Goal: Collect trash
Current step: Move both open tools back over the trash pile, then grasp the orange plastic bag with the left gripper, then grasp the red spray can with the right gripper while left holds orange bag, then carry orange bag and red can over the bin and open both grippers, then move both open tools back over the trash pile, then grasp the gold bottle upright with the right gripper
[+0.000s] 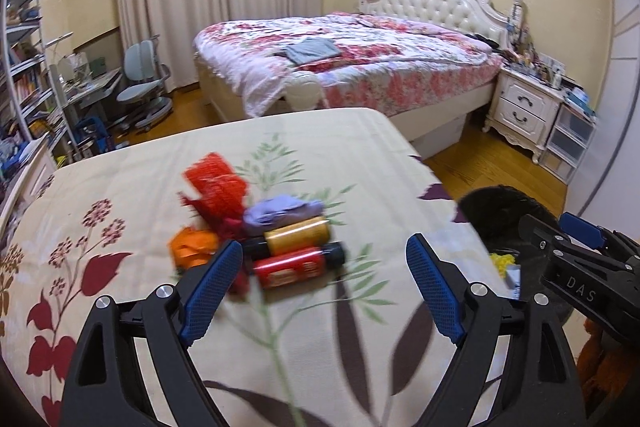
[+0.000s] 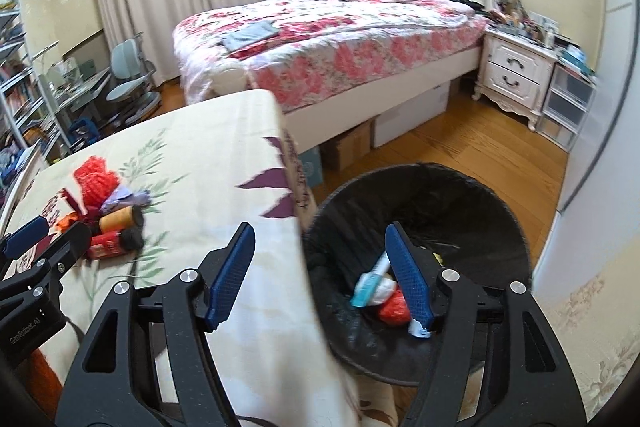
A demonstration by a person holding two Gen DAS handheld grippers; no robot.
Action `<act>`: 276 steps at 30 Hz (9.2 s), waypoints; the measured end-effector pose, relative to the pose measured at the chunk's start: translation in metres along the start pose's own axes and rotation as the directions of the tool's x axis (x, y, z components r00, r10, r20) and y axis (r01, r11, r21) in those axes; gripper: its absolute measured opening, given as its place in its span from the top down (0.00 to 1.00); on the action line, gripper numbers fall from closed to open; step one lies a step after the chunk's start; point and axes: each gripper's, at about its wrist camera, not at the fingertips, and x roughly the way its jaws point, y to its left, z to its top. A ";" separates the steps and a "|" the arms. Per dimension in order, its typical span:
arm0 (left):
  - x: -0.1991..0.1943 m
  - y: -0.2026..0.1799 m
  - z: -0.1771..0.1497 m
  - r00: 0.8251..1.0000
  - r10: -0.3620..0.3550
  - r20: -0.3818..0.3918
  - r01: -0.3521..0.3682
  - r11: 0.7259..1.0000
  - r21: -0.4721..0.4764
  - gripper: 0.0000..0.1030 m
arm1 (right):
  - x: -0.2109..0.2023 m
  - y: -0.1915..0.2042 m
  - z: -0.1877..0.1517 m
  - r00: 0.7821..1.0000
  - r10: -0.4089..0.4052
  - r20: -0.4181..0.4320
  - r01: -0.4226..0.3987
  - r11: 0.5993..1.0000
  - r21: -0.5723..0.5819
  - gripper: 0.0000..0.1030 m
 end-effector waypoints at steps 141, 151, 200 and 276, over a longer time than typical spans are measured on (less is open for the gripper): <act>-0.006 0.176 -0.065 0.977 0.151 -0.152 -0.177 0.968 -0.177 0.63 | 0.020 0.182 -0.052 0.942 0.247 -0.228 -0.312 0.895 -0.318 0.75; -0.016 0.148 -0.057 0.990 0.087 -0.110 -0.104 0.982 -0.160 0.63 | 0.003 0.139 -0.047 0.962 0.218 -0.163 -0.255 0.933 -0.254 0.75; 0.065 -0.156 0.005 0.964 -0.259 -0.064 0.267 0.933 0.240 0.63 | 0.034 -0.114 -0.025 0.985 -0.161 -0.068 0.168 0.978 0.127 0.74; 0.015 0.151 -0.046 0.977 0.157 -0.145 -0.185 0.962 -0.200 0.25 | 0.041 0.142 -0.027 0.962 0.193 -0.195 -0.239 0.937 -0.255 0.23</act>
